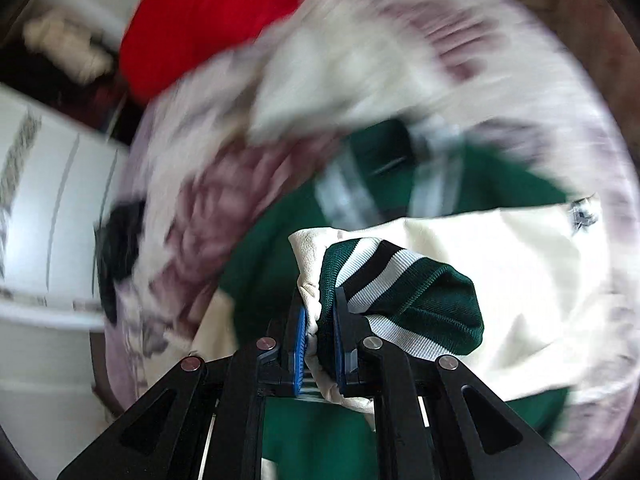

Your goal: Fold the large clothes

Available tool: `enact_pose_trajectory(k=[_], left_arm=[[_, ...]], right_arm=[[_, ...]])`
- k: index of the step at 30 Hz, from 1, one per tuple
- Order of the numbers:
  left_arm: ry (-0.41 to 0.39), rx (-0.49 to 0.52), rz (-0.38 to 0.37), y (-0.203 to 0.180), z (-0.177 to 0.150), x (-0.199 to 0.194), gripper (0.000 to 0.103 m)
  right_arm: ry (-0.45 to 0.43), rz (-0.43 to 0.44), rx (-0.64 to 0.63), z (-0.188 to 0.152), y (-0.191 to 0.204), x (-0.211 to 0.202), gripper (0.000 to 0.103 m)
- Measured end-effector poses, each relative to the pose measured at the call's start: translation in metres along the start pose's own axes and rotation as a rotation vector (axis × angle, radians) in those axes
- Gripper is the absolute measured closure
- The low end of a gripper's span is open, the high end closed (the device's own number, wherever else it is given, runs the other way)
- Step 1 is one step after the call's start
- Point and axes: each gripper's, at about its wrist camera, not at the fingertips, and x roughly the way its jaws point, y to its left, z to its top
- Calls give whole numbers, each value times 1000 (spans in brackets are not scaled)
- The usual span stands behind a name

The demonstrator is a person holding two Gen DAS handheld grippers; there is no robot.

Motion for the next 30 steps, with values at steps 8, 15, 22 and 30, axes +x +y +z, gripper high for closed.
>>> enact_pose_trajectory(k=[8, 15, 22, 30], left_arm=[[145, -184, -55, 134, -40, 39, 0], [298, -438, -104, 254, -129, 91, 0], [373, -680, -436, 285, -163, 167, 0], [195, -616, -209, 281, -113, 149, 84]], right_arm=[[222, 178, -55, -41, 62, 98, 38], [157, 63, -36, -73, -8, 27, 21], [219, -60, -24, -107, -65, 43, 21], [223, -90, 34, -124, -66, 65, 21]])
